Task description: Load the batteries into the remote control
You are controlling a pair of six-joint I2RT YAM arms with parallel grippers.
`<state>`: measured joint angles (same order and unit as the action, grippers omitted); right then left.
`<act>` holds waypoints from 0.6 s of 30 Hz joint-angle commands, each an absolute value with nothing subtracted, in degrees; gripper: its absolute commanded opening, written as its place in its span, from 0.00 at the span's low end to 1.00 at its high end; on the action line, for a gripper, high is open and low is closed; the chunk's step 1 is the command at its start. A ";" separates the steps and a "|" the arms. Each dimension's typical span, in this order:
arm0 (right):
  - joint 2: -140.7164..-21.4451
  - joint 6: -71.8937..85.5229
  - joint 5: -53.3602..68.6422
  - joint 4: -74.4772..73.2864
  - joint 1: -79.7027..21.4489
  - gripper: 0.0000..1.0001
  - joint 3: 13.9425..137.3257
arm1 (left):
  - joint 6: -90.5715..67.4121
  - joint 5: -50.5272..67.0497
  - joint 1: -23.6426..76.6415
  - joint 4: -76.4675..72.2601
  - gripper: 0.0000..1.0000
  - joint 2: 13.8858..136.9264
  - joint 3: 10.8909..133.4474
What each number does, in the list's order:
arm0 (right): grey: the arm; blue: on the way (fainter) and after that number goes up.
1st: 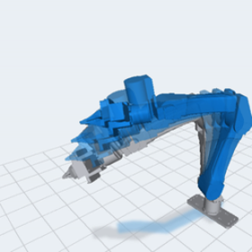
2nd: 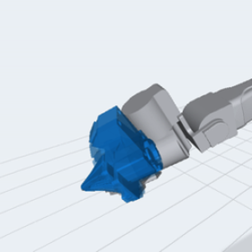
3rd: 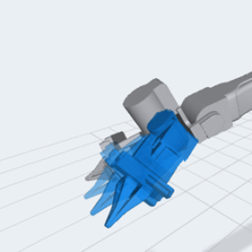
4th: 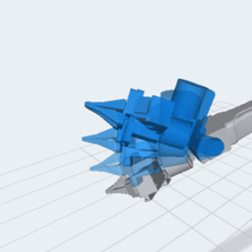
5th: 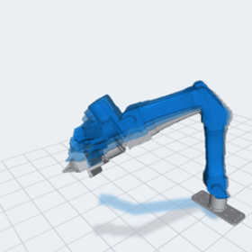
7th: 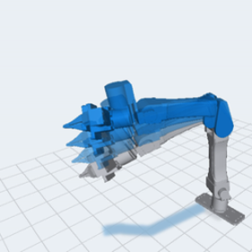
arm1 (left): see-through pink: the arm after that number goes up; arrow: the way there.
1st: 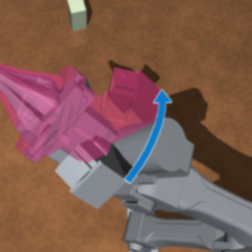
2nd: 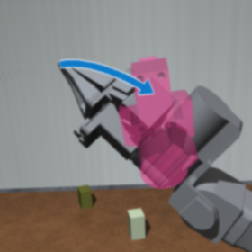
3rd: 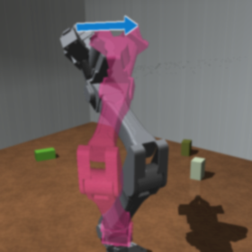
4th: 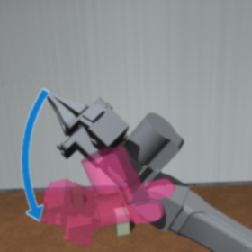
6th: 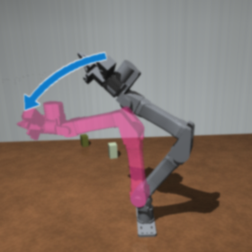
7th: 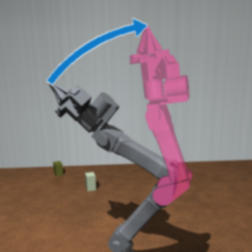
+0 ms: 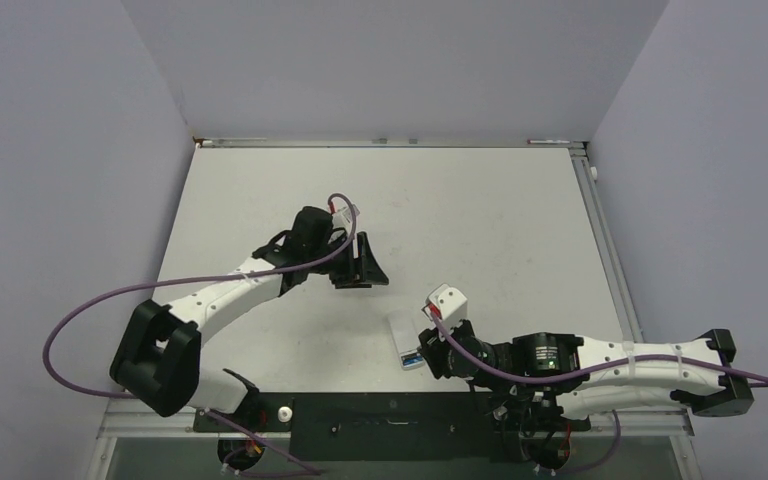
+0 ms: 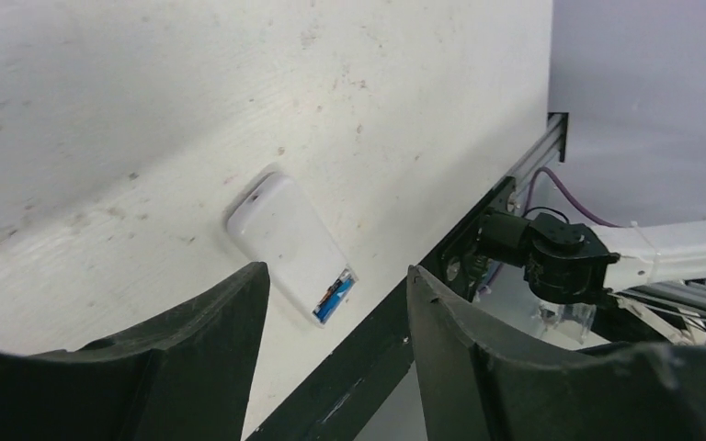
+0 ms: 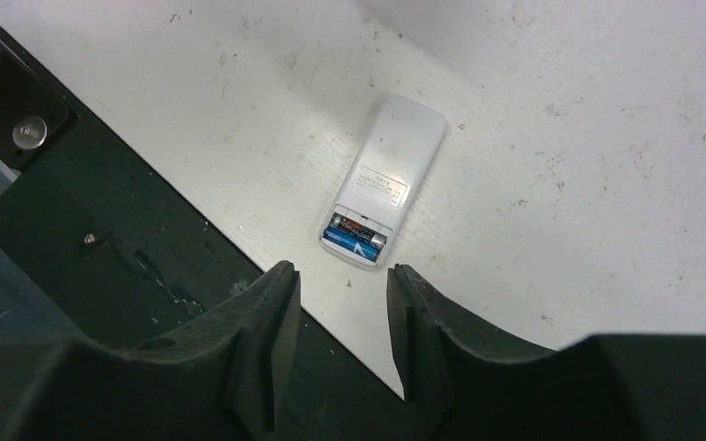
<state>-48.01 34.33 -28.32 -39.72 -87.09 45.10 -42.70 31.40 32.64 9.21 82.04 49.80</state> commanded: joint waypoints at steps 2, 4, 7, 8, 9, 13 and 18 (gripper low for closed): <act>-51.51 35.29 -31.77 -36.18 -86.19 0.51 46.56 | -37.01 13.67 31.29 26.10 0.56 72.81 54.75; -53.56 34.02 -31.32 -36.13 -85.18 0.59 47.72 | -36.49 6.93 31.22 31.54 0.60 69.69 55.46; -57.03 31.72 -26.35 -34.93 -80.55 0.62 48.86 | -37.69 -3.99 30.64 38.87 0.67 64.88 56.32; -58.24 31.05 -23.54 -34.35 -78.40 0.62 49.13 | -38.42 -6.67 30.13 40.89 0.71 63.58 56.23; -59.63 30.38 -20.51 -33.76 -76.00 0.62 49.32 | -39.20 -9.18 29.47 42.50 0.75 62.15 55.83; -64.35 26.63 -14.22 -31.44 -72.52 0.62 49.95 | -41.93 -13.11 21.86 45.93 0.83 58.50 52.53; -66.79 22.94 -8.74 -28.63 -70.28 0.63 49.99 | -44.24 -14.20 10.46 47.78 0.96 57.35 48.82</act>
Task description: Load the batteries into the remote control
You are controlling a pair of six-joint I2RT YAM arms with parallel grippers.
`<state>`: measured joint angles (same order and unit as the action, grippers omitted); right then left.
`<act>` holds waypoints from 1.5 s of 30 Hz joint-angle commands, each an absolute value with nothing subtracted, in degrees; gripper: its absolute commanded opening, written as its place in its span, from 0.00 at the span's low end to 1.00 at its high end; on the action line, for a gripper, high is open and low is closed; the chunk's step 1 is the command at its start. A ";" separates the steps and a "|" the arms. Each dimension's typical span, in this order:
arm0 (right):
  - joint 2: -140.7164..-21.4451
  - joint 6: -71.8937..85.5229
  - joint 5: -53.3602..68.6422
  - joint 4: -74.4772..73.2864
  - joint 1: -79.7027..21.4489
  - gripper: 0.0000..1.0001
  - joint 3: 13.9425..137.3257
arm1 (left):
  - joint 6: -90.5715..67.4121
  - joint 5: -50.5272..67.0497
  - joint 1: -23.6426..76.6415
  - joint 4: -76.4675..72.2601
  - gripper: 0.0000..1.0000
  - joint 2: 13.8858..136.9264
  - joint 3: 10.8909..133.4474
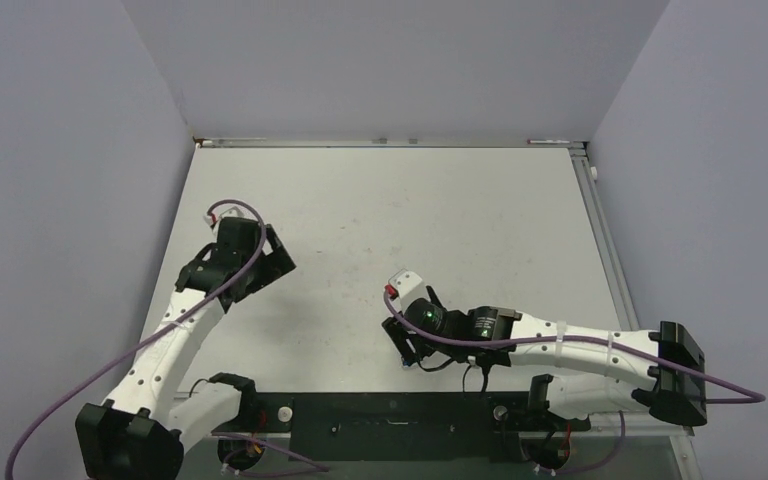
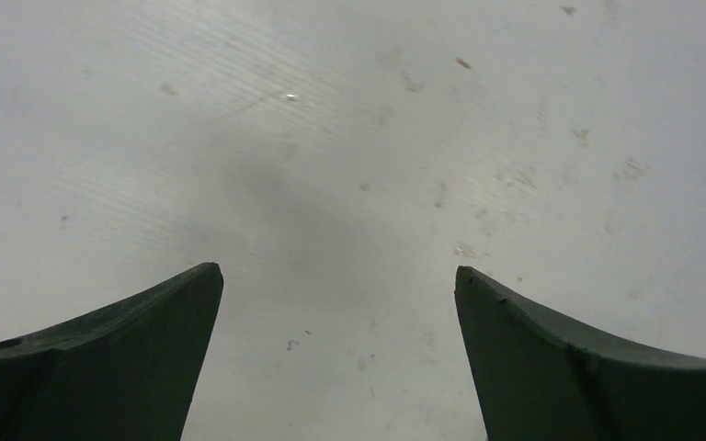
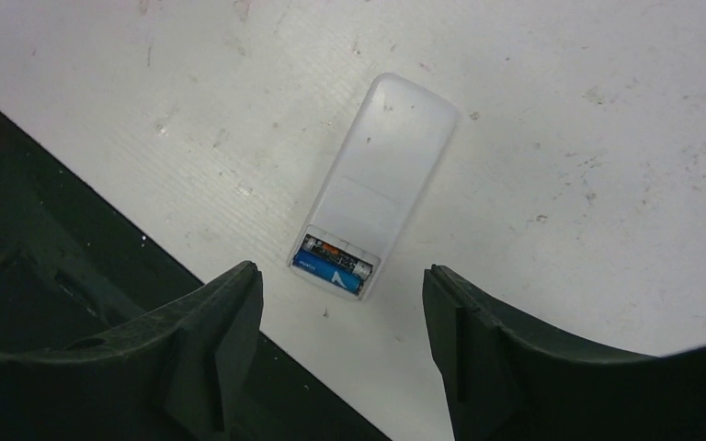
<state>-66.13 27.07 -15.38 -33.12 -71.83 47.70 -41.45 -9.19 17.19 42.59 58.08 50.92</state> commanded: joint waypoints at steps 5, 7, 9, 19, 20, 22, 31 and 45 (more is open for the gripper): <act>-67.64 20.18 -2.90 -27.65 -67.59 0.64 50.17 | -45.15 -15.17 -3.97 49.66 0.96 55.84 46.75; -68.08 19.15 -1.08 -27.67 -66.77 0.64 50.46 | -45.92 -16.83 -7.34 51.28 0.96 55.81 48.01; -68.51 18.38 0.42 -28.08 -66.34 0.64 50.82 | -45.26 -16.56 -12.45 52.03 0.96 55.80 48.86; -69.02 15.39 6.56 -26.79 -63.09 0.64 50.70 | -41.17 -11.92 -29.74 48.36 0.96 69.56 47.90; -69.00 15.16 6.98 -26.66 -62.74 0.64 50.71 | -41.08 -12.04 -30.21 48.16 0.96 71.19 47.89; -68.94 15.04 7.99 -26.14 -62.16 0.64 50.44 | -40.92 -12.71 -30.63 47.30 0.96 73.80 47.62; -68.27 14.79 11.66 -24.04 -59.07 0.64 48.01 | -40.17 -11.83 -32.37 42.03 0.98 82.32 47.16; -65.10 13.99 13.68 -23.88 -56.37 0.64 45.90 | -40.67 -11.52 -35.08 37.04 0.78 88.11 49.67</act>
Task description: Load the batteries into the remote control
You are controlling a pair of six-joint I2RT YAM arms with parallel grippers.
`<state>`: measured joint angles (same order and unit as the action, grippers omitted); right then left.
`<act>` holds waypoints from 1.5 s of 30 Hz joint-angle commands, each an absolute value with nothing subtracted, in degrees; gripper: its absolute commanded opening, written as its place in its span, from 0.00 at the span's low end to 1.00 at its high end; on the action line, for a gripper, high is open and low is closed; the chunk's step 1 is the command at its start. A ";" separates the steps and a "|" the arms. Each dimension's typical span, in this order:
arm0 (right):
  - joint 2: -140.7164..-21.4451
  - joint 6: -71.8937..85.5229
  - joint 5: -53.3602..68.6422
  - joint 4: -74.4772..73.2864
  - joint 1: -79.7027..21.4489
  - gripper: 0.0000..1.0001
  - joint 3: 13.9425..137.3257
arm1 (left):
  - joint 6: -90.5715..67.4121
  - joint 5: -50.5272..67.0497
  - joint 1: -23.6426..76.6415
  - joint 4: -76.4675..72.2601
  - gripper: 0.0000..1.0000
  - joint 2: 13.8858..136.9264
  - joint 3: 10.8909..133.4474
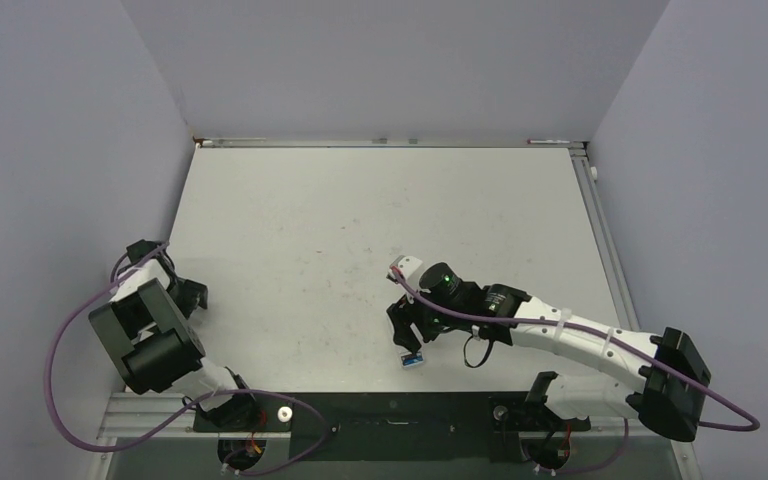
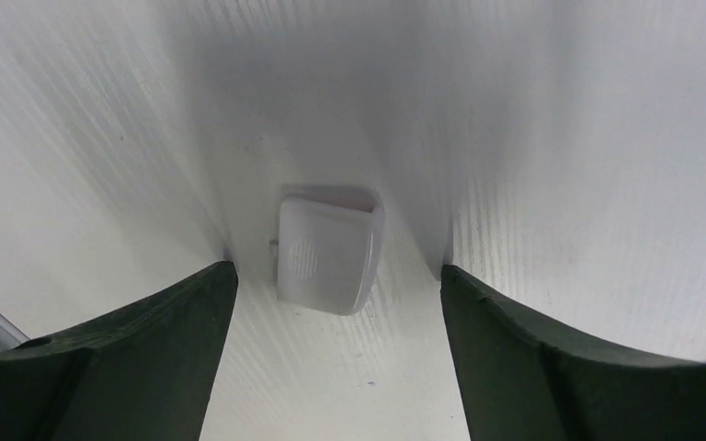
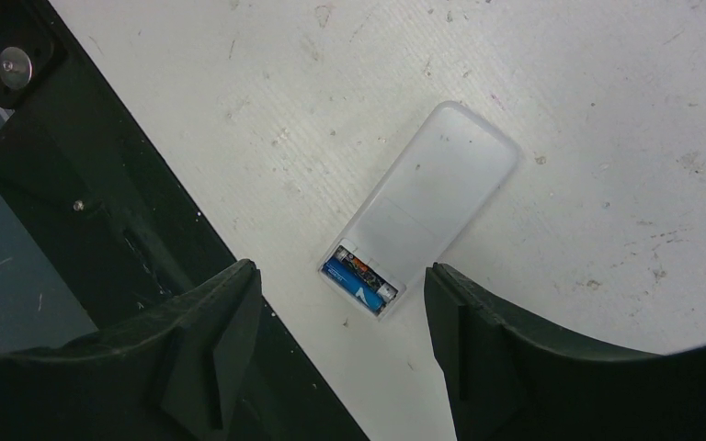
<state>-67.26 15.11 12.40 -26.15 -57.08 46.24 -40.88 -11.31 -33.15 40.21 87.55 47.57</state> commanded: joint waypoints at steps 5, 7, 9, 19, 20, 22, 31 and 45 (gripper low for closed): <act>-64.64 13.88 14.04 -23.86 -55.97 0.64 45.73 | -40.67 -10.87 -35.40 36.22 0.68 89.78 49.37; -64.40 14.05 14.14 -23.72 -55.90 0.64 45.55 | -41.00 -10.73 -35.41 35.89 0.63 90.44 49.05; -64.11 14.23 14.24 -23.63 -55.77 0.63 45.39 | -41.09 -10.57 -35.35 35.54 0.55 90.97 48.84; -60.39 16.36 12.75 -24.19 -55.81 0.62 43.26 | -42.15 -11.95 -25.34 34.77 0.22 92.30 47.97; -59.99 16.52 12.55 -24.60 -55.74 0.62 43.24 | -42.40 -12.17 -23.05 34.52 0.21 92.29 47.70; -59.21 16.73 11.95 -25.54 -55.73 0.61 43.17 | -42.63 -11.38 -18.69 33.16 0.17 92.20 46.84; -55.94 18.88 9.15 -28.77 -55.64 0.61 41.30 | -44.74 -4.49 5.15 27.14 0.15 90.44 41.83; -57.28 21.64 8.50 -32.31 -55.63 0.62 43.55 | -39.99 -0.01 39.49 24.51 0.16 93.07 46.14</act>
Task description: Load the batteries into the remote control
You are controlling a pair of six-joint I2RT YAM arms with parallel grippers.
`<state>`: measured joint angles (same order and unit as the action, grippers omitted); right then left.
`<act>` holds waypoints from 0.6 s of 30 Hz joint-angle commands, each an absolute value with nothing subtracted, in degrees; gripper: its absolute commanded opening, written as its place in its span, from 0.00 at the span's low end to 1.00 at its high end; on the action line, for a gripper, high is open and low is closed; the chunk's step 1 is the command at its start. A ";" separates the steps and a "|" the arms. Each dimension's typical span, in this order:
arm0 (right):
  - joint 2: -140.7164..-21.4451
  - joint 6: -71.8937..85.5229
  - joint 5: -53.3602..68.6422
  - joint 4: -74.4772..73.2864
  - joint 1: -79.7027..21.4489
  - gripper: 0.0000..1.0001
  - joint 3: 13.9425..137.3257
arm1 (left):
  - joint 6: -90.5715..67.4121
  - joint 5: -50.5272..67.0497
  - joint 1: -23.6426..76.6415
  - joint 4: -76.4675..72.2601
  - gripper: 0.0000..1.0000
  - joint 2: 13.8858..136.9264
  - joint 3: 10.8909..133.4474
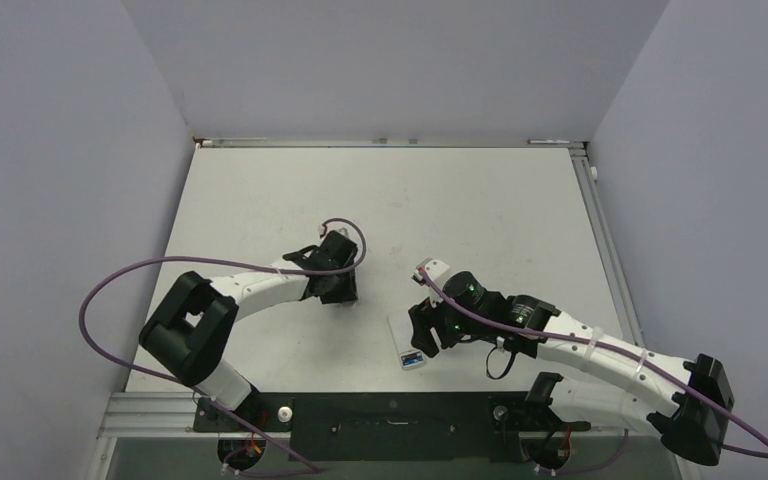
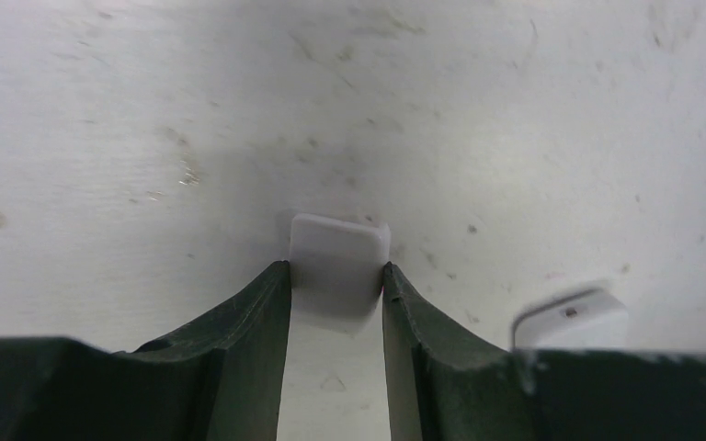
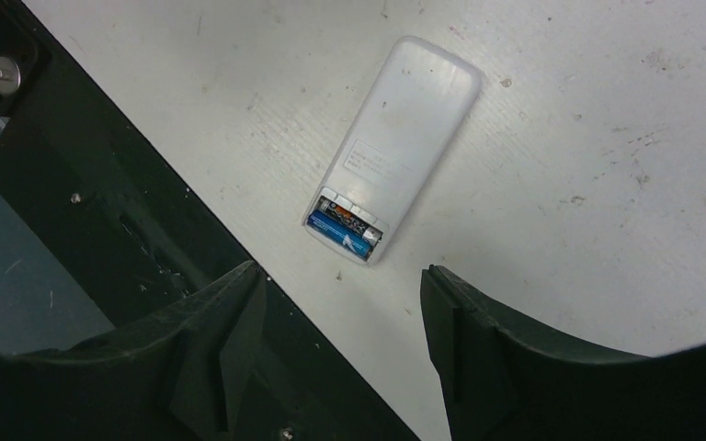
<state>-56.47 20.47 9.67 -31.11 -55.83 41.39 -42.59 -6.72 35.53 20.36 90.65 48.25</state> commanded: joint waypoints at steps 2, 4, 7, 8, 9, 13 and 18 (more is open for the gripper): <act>-57.52 21.54 8.36 -32.74 -55.60 0.62 44.04 | -38.19 0.00 41.31 25.70 0.17 92.55 46.14; -57.92 21.45 8.72 -32.96 -55.57 0.62 44.48 | -37.19 0.00 42.25 26.70 0.17 91.81 45.63; -58.68 21.46 9.73 -33.25 -55.62 0.62 45.31 | -36.48 0.00 42.78 27.61 0.18 89.99 44.57; -58.78 21.31 10.65 -32.99 -55.72 0.62 45.39 | -36.27 0.75 43.11 27.65 0.17 88.97 44.11; -58.61 21.06 11.45 -32.50 -55.79 0.62 45.31 | -36.01 1.88 43.38 27.67 0.18 87.79 43.65; -58.02 19.21 14.46 -30.24 -56.03 0.62 44.45 | -35.15 6.57 44.89 27.02 0.18 82.57 42.24; -57.60 15.73 17.31 -25.86 -56.54 0.64 43.12 | -35.30 11.00 46.29 26.58 0.18 77.88 40.78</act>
<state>-58.67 19.09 13.85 -32.03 -55.96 42.98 -36.36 5.41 45.36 25.12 81.84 41.32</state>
